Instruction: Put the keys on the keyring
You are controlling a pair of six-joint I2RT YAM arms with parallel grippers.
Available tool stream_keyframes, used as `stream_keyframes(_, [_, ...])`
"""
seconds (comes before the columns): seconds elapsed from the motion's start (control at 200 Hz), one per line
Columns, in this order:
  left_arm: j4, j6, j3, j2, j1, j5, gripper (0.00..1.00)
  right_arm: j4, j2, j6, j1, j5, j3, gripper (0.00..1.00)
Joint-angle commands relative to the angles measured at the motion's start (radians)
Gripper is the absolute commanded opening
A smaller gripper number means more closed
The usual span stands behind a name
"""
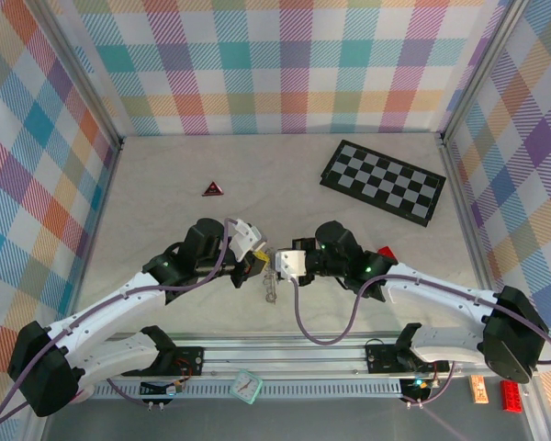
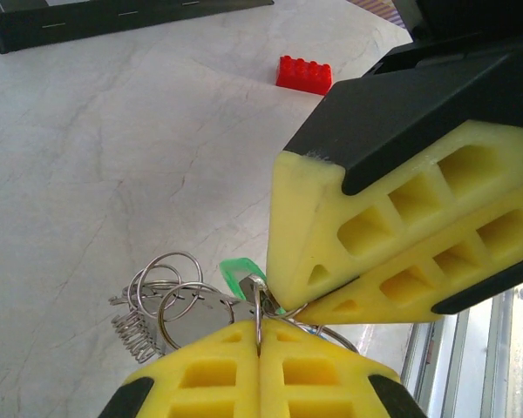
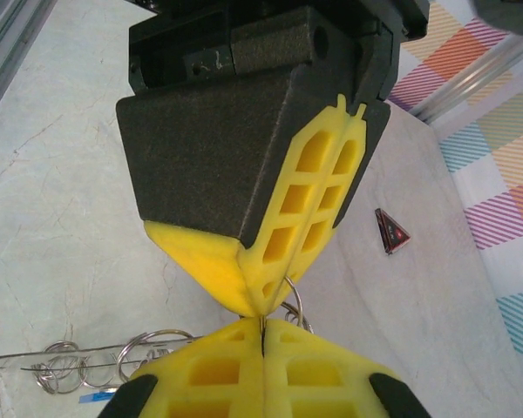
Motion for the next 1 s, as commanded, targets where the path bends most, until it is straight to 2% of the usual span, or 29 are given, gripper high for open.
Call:
stream_keyframes(0.0, [0.023, -0.012, 0.035, -0.011, -0.009, 0.022, 0.0, 0.04, -0.025, -0.012, 0.007, 0.005, 0.004, 0.0])
stream_keyframes(0.325, [0.026, -0.013, 0.034, -0.015, -0.009, 0.023, 0.0, 0.054, -0.05, -0.022, 0.007, 0.029, -0.011, 0.0])
stream_keyframes(0.995, [0.03, -0.015, 0.033, -0.017, -0.009, 0.026, 0.0, -0.001, -0.024, -0.023, 0.009, 0.002, 0.01, 0.0])
